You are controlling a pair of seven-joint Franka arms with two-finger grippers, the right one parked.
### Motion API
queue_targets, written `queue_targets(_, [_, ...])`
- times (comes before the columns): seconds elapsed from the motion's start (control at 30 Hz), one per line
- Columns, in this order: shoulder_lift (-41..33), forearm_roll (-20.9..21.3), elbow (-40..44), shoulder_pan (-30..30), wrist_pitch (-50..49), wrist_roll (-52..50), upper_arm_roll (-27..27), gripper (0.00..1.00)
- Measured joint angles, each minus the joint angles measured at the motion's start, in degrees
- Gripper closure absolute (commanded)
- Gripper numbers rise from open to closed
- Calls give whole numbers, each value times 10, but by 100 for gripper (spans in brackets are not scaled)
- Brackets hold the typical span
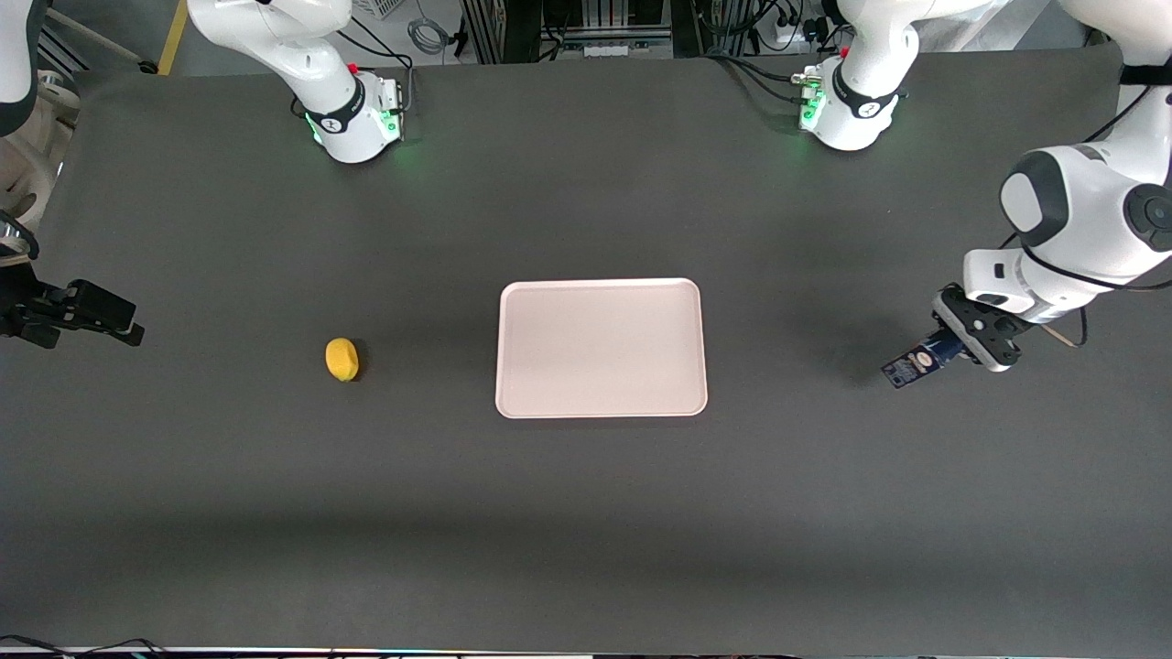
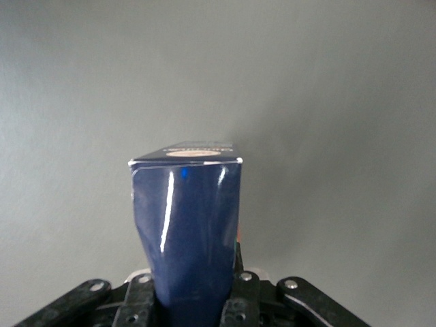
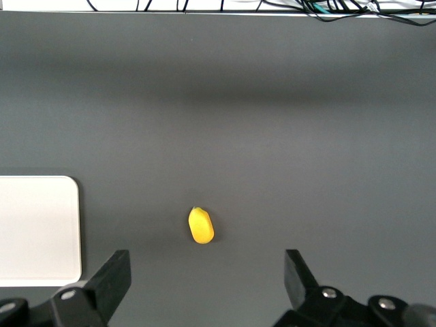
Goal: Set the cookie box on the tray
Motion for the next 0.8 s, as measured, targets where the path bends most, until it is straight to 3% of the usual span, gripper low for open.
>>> queue_targets(0.37, [-34,-16,62,-73,-100,-244,-21,67])
queue_targets(0.8, [-33,-16,135,-154,-113,-608,-119,67])
